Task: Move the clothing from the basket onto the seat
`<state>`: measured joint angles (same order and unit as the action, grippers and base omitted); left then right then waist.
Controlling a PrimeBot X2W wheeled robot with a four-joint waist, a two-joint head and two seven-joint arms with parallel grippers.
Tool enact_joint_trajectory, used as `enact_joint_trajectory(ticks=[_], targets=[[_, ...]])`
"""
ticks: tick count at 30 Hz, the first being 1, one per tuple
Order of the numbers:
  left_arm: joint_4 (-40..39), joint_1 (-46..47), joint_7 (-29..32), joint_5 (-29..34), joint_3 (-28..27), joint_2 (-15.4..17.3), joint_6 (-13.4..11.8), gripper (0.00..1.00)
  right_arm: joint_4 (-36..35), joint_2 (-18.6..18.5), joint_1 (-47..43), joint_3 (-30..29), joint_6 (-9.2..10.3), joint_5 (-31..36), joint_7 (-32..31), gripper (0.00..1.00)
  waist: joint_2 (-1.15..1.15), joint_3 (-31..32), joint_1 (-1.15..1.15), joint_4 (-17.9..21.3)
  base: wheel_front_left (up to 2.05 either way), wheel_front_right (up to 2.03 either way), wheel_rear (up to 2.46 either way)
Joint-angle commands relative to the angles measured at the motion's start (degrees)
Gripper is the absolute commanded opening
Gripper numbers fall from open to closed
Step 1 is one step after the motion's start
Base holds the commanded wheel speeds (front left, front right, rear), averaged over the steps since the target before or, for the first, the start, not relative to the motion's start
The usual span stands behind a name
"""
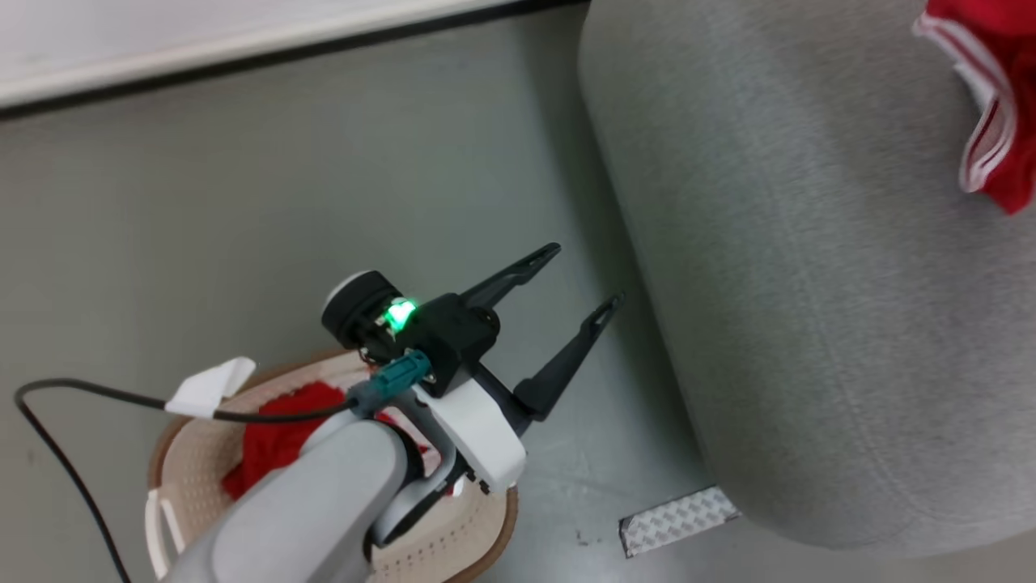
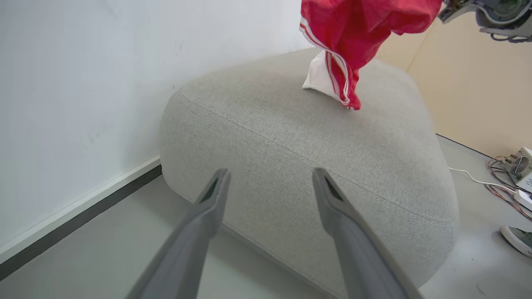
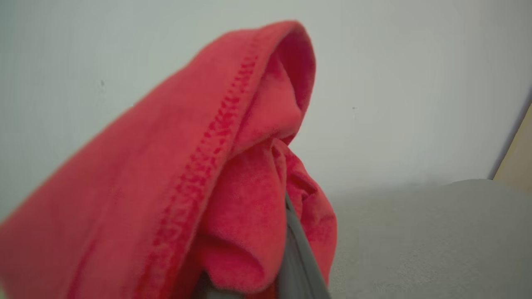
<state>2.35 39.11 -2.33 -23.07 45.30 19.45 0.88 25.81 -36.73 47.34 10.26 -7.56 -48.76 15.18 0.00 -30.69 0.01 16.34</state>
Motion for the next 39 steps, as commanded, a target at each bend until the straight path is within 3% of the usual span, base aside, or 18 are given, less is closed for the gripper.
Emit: enact_joint_trajectory(ticks=[1,11,18,20,21,29,39], targets=[[-0.14,0.72,0.05,0.15,-0.26,0.82,-0.26,1.00,1.96,-0.54,0.51,0.05,0.13,-0.22,-0.07,0.00,0.00,-3.04,-0.01,-2.36,0.00,0.00,0.00],[-0.39,2.27,-0.45,0.27,-0.92,1.22,-0.61,1.00,19.07,-2.00,6.42,5.29,0.14,0.53,-4.07,0.00,0.00,-7.19,-0.01,-4.65,0.00,0.00,0.00],[0.45,2.41,-1.38,-0.63,-1.21,1.00,-0.72,1.00,27.09,-1.85,9.65,9.38,0.14,-0.27,-12.84,0.00,0.00,-7.48,-0.01,-5.57,0.00,0.00,0.00],[0.88,2.23,-1.59,-0.92,-1.21,0.89,-0.73,1.00,28.01,-1.92,10.47,10.32,0.14,-0.47,-14.06,0.38,0.00,-7.12,-0.01,-5.68,0.00,0.00,0.00],[1.09,2.15,-1.78,-1.09,-1.23,0.83,-0.76,1.00,28.42,-1.98,10.71,10.73,0.14,-0.54,-14.35,1.00,0.00,-6.86,-0.01,-5.73,0.00,0.00,0.00],[3.27,0.67,-3.60,-1.91,-1.28,0.41,-1.04,1.00,29.37,-1.96,10.28,14.89,0.14,-1.39,-16.21,1.00,0.00,-2.10,-0.01,-5.16,0.00,0.00,0.00],[7.35,-5.53,-7.95,-5.67,-2.18,-0.41,-2.13,1.00,26.41,-4.10,4.77,21.67,0.14,-0.94,-16.50,1.00,0.00,12.15,-0.01,-4.53,0.00,0.00,0.00]])
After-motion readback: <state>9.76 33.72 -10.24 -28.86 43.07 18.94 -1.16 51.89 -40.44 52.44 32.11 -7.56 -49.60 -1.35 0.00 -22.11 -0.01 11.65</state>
